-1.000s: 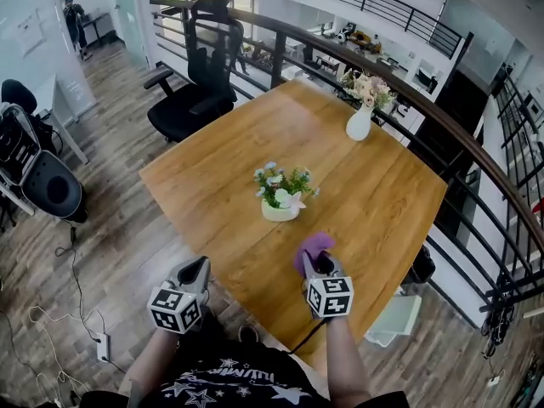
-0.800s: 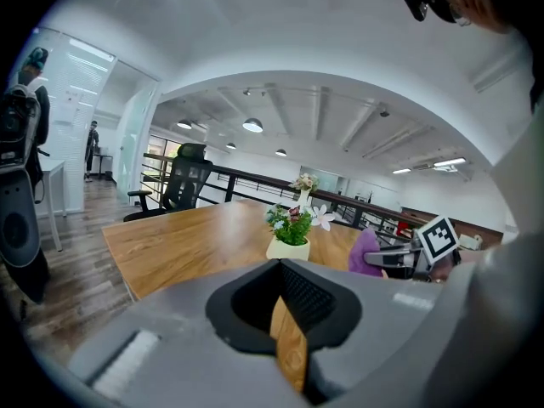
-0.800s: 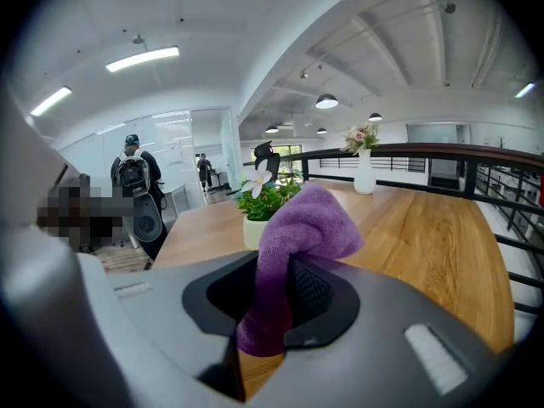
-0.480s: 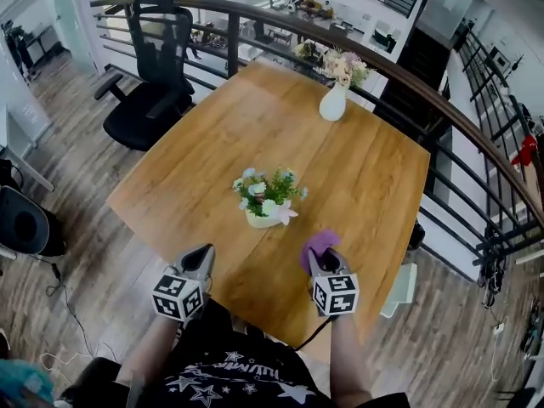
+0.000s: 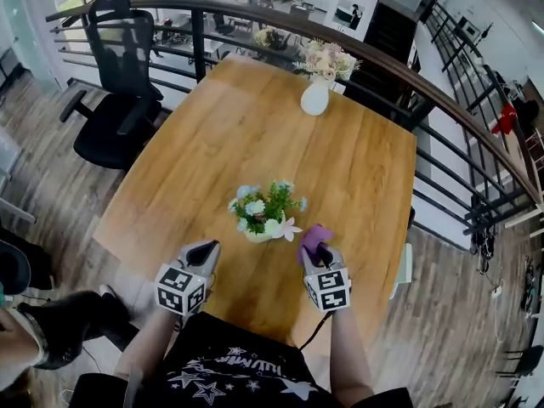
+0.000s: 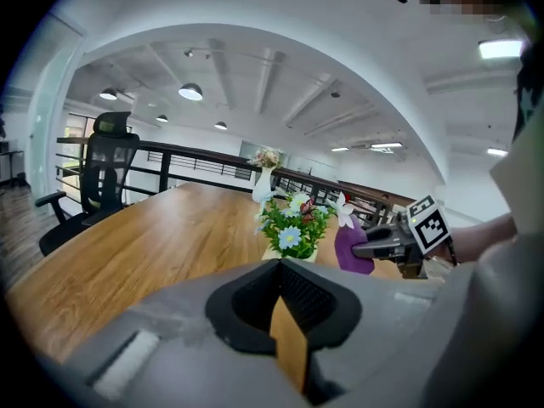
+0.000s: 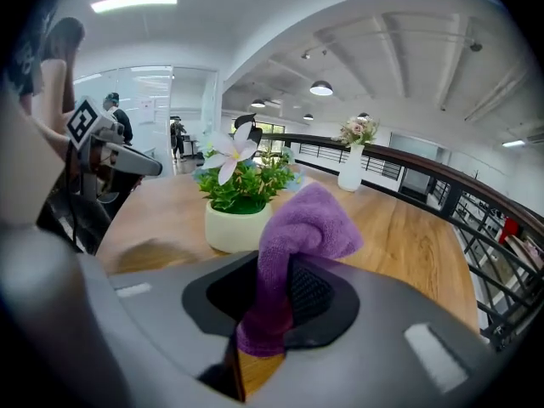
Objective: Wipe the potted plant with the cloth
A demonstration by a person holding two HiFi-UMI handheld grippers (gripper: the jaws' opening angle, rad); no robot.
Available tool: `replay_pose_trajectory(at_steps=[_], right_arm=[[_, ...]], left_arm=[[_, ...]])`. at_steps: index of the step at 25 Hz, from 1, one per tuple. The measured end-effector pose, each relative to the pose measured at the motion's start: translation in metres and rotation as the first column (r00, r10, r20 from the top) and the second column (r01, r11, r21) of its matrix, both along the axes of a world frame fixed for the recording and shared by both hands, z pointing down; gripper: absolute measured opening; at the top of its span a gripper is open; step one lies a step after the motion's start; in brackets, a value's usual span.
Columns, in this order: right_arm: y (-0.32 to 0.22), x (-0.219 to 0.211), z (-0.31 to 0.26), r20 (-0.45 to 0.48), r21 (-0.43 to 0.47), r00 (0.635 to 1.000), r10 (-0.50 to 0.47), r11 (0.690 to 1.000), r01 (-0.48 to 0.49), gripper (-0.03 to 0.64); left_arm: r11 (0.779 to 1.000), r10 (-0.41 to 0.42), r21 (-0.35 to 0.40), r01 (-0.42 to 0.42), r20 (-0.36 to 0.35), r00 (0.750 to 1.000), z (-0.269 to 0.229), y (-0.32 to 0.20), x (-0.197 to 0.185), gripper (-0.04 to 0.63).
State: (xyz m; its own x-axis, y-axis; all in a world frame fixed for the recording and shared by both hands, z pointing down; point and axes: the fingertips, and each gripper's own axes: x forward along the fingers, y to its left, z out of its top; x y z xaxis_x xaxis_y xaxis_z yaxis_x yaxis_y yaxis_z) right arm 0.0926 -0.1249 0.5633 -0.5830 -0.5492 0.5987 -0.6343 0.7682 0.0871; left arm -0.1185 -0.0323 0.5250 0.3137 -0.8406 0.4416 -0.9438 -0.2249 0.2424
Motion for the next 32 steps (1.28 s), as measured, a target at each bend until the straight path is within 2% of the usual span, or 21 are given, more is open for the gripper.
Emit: replay_pose_trajectory(at_steps=[5,8,9,10,12,17,21,24,28,32], right_arm=[[-0.017,-0.005,0.0,-0.004,-0.031,0.999,0.035,0.999,-0.035,0.087],[-0.022,-0.012,0.009,-0.035,-0.061,0.999,0.003,0.998,-0.005,0.087],[-0.023,-0.014,0.014,-0.047,-0.073,0.999,-0.009,0.997,0.005,0.087],[-0.025,-0.016,0.018,-0.056,-0.085,0.998,-0.015,0.996,0.011,0.087],[-0.028,-0.019,0.025,-0.066,-0.107,0.998,-0.015,0.994,0.007,0.087],[-0.037,-0.023,0.038,-0.092,-0.127,0.995,-0.028,0.992,0.016,0.087],[-0.04,-0.025,0.046,-0.111,-0.134,0.991,-0.07,0.989,0.055,0.087],[-0.042,-0.03,0.051,-0.14,-0.135,0.983,-0.123,0.985,0.104,0.087],[-0.047,-0.036,0.057,-0.18,-0.12,0.966,-0.183,0.979,0.163,0.087],[-0.041,-0.052,0.065,-0.229,-0.105,0.927,-0.298,0.954,0.281,0.087]], left_arm=[[0.985,0.168,-0.046,-0.166,0.03,0.985,0.017,-0.02,0.005,0.002],[0.97,0.24,-0.045,-0.238,0.04,0.97,0.027,-0.03,0.009,0.003],[0.965,0.259,-0.042,-0.258,0.035,0.965,0.03,-0.033,0.011,0.051],[0.96,0.278,-0.038,-0.276,0.032,0.96,0.032,-0.037,0.012,0.126],[0.949,0.315,-0.034,-0.314,0.043,0.948,0.036,-0.044,0.014,0.167],[0.898,0.441,-0.055,-0.437,0.101,0.892,0.059,-0.053,0.021,0.314],[0.86,0.51,-0.072,-0.505,0.142,0.848,0.074,-0.059,0.03,0.361],[0.836,0.546,-0.051,-0.547,0.185,0.817,0.08,-0.066,0.036,0.405],[0.793,0.604,-0.05,-0.607,0.191,0.774,0.089,-0.072,0.046,0.413],[0.773,0.629,-0.064,-0.631,0.206,0.75,0.1,-0.076,0.051,0.413]])
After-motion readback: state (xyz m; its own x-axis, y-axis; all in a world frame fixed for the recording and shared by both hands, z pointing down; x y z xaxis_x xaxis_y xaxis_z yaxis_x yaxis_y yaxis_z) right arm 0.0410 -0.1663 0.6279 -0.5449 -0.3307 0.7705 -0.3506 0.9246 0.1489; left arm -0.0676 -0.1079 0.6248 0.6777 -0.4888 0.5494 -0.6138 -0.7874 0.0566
